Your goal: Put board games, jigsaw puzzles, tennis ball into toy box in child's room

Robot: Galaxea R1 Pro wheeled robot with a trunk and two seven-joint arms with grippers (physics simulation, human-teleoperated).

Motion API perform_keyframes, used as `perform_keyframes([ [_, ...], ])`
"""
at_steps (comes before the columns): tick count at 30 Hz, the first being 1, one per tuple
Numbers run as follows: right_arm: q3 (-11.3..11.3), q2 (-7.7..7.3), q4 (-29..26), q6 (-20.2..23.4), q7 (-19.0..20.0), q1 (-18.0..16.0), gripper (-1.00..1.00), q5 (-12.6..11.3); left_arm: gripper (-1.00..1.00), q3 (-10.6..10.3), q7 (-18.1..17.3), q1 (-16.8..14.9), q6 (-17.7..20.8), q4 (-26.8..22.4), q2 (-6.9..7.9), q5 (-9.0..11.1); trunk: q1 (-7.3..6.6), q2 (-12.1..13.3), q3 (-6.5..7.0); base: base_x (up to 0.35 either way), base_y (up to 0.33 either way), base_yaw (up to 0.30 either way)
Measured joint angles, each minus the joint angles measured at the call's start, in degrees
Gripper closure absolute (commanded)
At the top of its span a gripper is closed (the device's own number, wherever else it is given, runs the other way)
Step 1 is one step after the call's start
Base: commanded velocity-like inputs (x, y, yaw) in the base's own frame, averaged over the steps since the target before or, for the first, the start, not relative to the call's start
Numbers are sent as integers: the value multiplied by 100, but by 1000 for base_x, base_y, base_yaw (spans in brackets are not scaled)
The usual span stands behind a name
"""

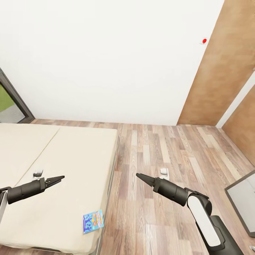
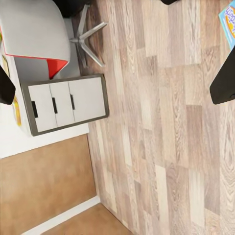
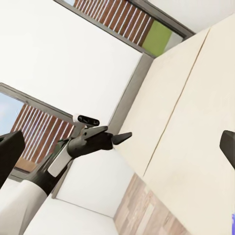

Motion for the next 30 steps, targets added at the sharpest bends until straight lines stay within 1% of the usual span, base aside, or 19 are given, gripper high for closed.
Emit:
perform_keyframes([
  [30, 1, -5, 0, -19, 19, 0, -100, 3, -100, -9, 5, 0, -3, 0, -2, -1, 0, 0, 284, 0, 0, 0],
])
